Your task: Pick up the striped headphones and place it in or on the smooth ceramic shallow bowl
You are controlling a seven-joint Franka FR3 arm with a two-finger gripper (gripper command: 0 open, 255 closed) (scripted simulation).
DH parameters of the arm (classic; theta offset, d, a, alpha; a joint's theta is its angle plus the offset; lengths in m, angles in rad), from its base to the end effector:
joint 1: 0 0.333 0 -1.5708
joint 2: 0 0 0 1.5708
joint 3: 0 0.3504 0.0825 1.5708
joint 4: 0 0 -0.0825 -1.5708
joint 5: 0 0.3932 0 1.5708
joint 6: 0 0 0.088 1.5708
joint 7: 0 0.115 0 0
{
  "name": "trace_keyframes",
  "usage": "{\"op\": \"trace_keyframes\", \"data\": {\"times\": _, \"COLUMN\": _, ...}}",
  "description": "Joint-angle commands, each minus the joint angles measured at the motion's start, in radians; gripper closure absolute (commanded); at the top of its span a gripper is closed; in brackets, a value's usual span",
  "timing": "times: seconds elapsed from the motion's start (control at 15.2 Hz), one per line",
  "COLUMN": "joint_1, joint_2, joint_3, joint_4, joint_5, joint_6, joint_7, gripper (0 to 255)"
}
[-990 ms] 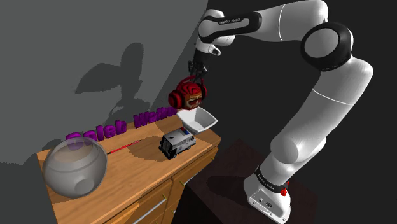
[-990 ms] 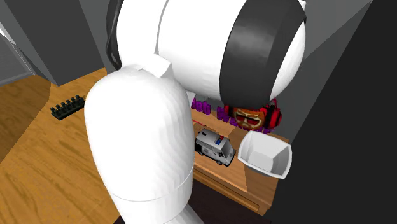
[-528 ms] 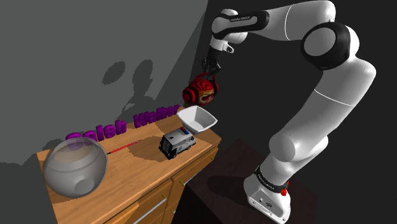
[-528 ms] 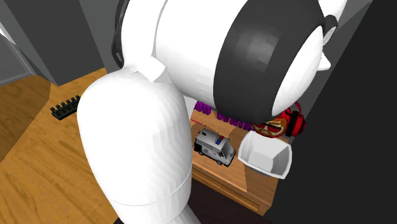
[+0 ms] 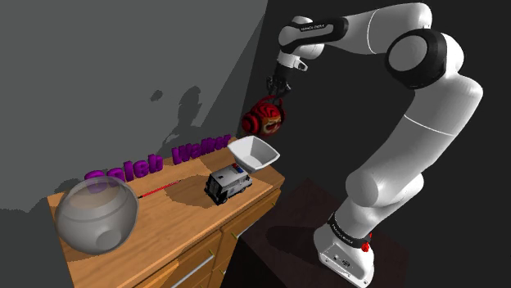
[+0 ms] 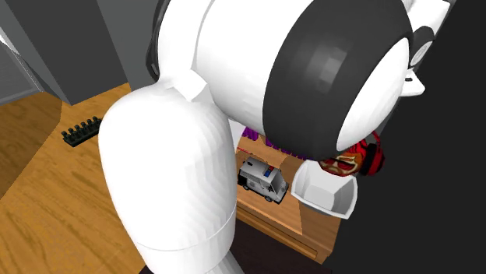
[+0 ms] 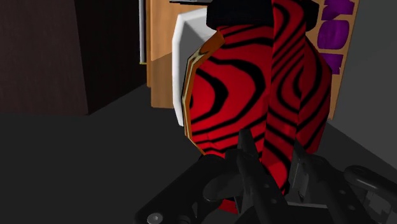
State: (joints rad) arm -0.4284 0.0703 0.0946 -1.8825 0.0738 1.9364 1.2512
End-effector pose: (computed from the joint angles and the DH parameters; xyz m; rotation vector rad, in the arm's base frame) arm 0.5576 -0.1887 0.4907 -2.1326 2.2227 0.0737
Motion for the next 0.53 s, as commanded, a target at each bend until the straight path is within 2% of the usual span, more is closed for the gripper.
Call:
{"op": "trace_keyframes", "data": {"times": 0.0, "joint_1": -0.001, "joint_2": 0.006, "joint_3": -0.001, "joint_4": -0.023, "joint_5": -0.001, "joint_6": 0.031, "joint_7": -0.001, "gripper": 255}}
{"op": "trace_keyframes", "data": {"times": 0.46, "joint_1": 0.0, "joint_2": 0.033, "joint_3": -0.001, "joint_4": -0.084, "joint_5": -0.001, "joint_6": 0.12, "joint_7": -0.006, "gripper": 255}}
